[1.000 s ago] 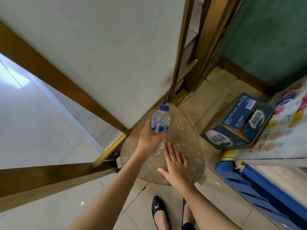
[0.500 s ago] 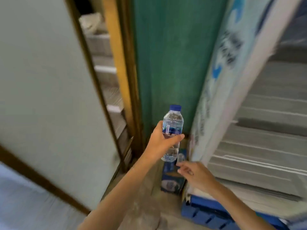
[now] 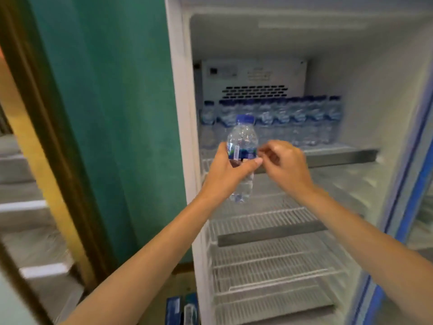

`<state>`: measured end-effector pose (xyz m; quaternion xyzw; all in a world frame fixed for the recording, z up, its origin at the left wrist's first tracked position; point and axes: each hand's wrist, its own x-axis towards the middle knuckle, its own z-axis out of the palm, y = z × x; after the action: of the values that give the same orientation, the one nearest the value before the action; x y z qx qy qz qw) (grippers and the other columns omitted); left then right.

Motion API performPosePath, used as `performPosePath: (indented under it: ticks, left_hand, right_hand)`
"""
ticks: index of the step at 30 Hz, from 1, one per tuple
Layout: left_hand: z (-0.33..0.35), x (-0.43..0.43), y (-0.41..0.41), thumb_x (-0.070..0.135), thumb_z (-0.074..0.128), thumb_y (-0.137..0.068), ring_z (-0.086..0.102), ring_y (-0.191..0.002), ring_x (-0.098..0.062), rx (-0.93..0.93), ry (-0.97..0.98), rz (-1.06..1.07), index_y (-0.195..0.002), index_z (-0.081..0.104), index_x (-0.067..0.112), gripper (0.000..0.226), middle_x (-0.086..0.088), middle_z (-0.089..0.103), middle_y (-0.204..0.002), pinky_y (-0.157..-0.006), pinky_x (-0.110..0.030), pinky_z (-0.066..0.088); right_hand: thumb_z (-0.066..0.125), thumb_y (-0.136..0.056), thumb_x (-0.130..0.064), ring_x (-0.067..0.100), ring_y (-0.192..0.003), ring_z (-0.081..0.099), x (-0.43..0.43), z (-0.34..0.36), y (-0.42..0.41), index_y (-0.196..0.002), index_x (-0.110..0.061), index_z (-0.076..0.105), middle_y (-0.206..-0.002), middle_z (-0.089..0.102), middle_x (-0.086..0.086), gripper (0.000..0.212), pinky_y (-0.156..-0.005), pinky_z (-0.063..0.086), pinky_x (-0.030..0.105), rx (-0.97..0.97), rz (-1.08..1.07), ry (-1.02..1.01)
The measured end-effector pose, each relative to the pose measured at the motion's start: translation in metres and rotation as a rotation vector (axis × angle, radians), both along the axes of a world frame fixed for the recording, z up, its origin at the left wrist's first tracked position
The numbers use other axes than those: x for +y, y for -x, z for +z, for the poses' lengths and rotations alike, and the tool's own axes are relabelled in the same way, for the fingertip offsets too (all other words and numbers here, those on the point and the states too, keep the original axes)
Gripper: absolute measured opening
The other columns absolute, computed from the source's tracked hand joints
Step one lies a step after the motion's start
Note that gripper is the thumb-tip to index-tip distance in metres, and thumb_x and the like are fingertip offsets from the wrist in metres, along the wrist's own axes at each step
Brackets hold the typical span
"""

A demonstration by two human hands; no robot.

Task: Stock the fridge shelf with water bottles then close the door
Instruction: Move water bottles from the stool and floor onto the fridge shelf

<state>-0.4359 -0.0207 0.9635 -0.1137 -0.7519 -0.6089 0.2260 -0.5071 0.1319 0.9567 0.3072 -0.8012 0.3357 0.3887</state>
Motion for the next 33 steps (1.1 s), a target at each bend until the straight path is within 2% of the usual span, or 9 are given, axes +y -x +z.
performPosePath:
  ticks: [4, 8, 10, 13, 17, 21, 26, 31, 33]
  left_hand:
    - [0.033, 0.013, 0.049, 0.04, 0.077, -0.07, 0.067, -0.096, -0.019, 0.061, -0.025, 0.156, -0.117, 0.046, 0.015, 0.061, -0.002, 0.067, -0.104, -0.09, -0.044, 0.053]
    - [0.045, 0.005, 0.096, 0.029, 0.077, -0.076, 0.064, -0.099, -0.017, 0.063, -0.074, 0.325, -0.118, 0.045, 0.012, 0.055, 0.0, 0.064, -0.104, -0.086, -0.033, 0.053]
    - [0.046, -0.004, 0.114, 0.023, 0.076, -0.078, 0.064, -0.1, -0.019, 0.06, -0.114, 0.38, -0.115, 0.044, 0.012, 0.051, -0.001, 0.062, -0.104, -0.081, -0.028, 0.052]
    - [0.042, -0.015, 0.135, 0.019, 0.073, -0.081, 0.06, -0.105, -0.023, -0.021, -0.192, 0.446, -0.125, 0.037, 0.01, 0.057, -0.007, 0.059, -0.117, -0.085, -0.035, 0.049]
    - [0.035, -0.022, 0.153, 0.011, 0.07, -0.082, 0.057, -0.106, -0.024, -0.066, -0.215, 0.563, -0.12, 0.036, 0.008, 0.051, -0.009, 0.056, -0.119, -0.088, -0.035, 0.045]
    - [0.039, -0.026, 0.169, 0.005, 0.067, -0.083, 0.051, -0.102, -0.022, -0.126, -0.118, 0.643, -0.109, 0.032, 0.008, 0.044, -0.015, 0.052, -0.126, -0.09, -0.036, 0.045]
    - [0.042, -0.027, 0.182, -0.002, 0.063, -0.085, 0.045, -0.1, -0.018, -0.18, -0.124, 0.683, -0.107, 0.032, 0.006, 0.038, -0.011, 0.047, -0.118, -0.08, -0.019, 0.04]
    - [0.036, -0.032, 0.187, 0.009, 0.072, -0.08, 0.052, -0.115, -0.027, -0.259, 0.024, 0.739, -0.127, 0.032, -0.001, 0.063, -0.011, 0.049, -0.125, -0.098, -0.037, 0.045]
    - [0.031, -0.037, 0.186, 0.006, 0.072, -0.078, 0.054, -0.113, -0.028, -0.371, 0.078, 0.749, -0.122, 0.043, 0.001, 0.054, -0.012, 0.052, -0.119, -0.098, -0.037, 0.045]
  right_hand:
    - [0.06, -0.089, -0.02, 0.02, -0.093, 0.064, 0.002, 0.024, 0.05, -0.105, -0.011, 0.067, -0.1, 0.068, 0.003, 0.019, -0.077, 0.049, 0.032, -0.204, 0.158, -0.249]
    - [0.04, -0.097, -0.051, 0.016, -0.105, 0.061, -0.01, 0.014, 0.087, -0.118, -0.025, 0.06, -0.117, 0.064, -0.006, 0.039, -0.082, 0.047, 0.035, -0.365, 0.101, -0.552]
    - [0.024, -0.095, -0.063, 0.021, -0.101, 0.064, -0.011, 0.009, 0.095, -0.115, -0.029, 0.058, -0.111, 0.067, -0.002, 0.052, -0.08, 0.051, 0.04, -0.299, 0.051, -0.669]
    - [0.015, -0.09, -0.07, 0.02, -0.09, 0.062, -0.007, 0.014, 0.101, -0.108, -0.023, 0.06, -0.095, 0.064, -0.001, 0.067, -0.079, 0.051, 0.038, -0.311, 0.152, -0.766]
    - [0.033, -0.086, -0.074, 0.017, -0.089, 0.057, -0.006, 0.025, 0.111, -0.11, -0.019, 0.057, -0.102, 0.061, -0.002, 0.065, -0.075, 0.045, 0.033, -0.437, 0.287, -0.914]
    - [0.045, -0.086, -0.069, 0.015, -0.081, 0.052, -0.008, 0.022, 0.12, -0.102, -0.019, 0.049, -0.092, 0.052, -0.005, 0.053, -0.067, 0.041, 0.029, -0.432, 0.369, -0.951]
    - [0.048, -0.087, -0.065, 0.012, -0.081, 0.048, -0.007, 0.021, 0.121, -0.114, -0.015, 0.051, -0.092, 0.048, -0.008, 0.057, -0.065, 0.037, 0.027, -0.47, 0.417, -0.93]
    - [0.048, -0.087, -0.065, 0.016, -0.088, 0.053, -0.005, 0.022, 0.119, -0.115, -0.016, 0.051, -0.1, 0.054, -0.003, 0.056, -0.073, 0.044, 0.031, -0.486, 0.412, -0.944]
    - [0.048, -0.087, -0.066, 0.017, -0.089, 0.055, -0.005, 0.022, 0.119, -0.114, -0.017, 0.051, -0.102, 0.056, -0.001, 0.056, -0.073, 0.045, 0.032, -0.49, 0.407, -0.945]
